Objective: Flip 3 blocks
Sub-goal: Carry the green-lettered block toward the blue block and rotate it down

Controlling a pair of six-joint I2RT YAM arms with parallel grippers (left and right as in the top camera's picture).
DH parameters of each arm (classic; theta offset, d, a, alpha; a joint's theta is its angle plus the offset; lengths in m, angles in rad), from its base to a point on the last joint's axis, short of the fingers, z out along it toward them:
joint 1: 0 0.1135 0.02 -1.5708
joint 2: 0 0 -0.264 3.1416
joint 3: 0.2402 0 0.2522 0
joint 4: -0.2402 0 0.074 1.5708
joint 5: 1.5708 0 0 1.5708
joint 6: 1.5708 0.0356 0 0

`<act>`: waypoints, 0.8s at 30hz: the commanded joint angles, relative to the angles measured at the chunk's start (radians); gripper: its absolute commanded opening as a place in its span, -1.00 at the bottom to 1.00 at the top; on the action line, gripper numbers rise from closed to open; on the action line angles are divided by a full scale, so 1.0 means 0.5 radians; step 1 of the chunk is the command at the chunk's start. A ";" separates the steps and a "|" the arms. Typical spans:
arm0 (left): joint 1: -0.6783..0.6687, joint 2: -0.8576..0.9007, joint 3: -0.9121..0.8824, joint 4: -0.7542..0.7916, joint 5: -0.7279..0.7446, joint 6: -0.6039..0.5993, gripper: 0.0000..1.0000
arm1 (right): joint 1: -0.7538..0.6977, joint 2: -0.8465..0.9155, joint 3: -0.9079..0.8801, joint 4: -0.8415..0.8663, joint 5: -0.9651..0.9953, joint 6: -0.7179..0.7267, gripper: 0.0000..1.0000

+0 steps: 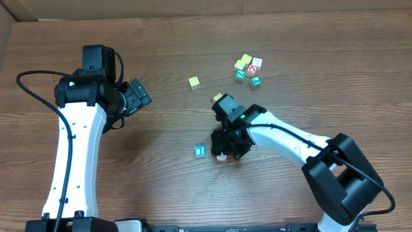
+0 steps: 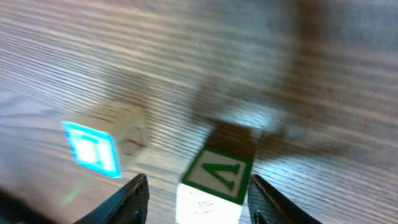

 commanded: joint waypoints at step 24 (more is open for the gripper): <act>0.004 0.014 0.011 0.003 -0.005 0.008 0.99 | -0.165 -0.008 0.075 -0.440 0.022 0.038 -0.86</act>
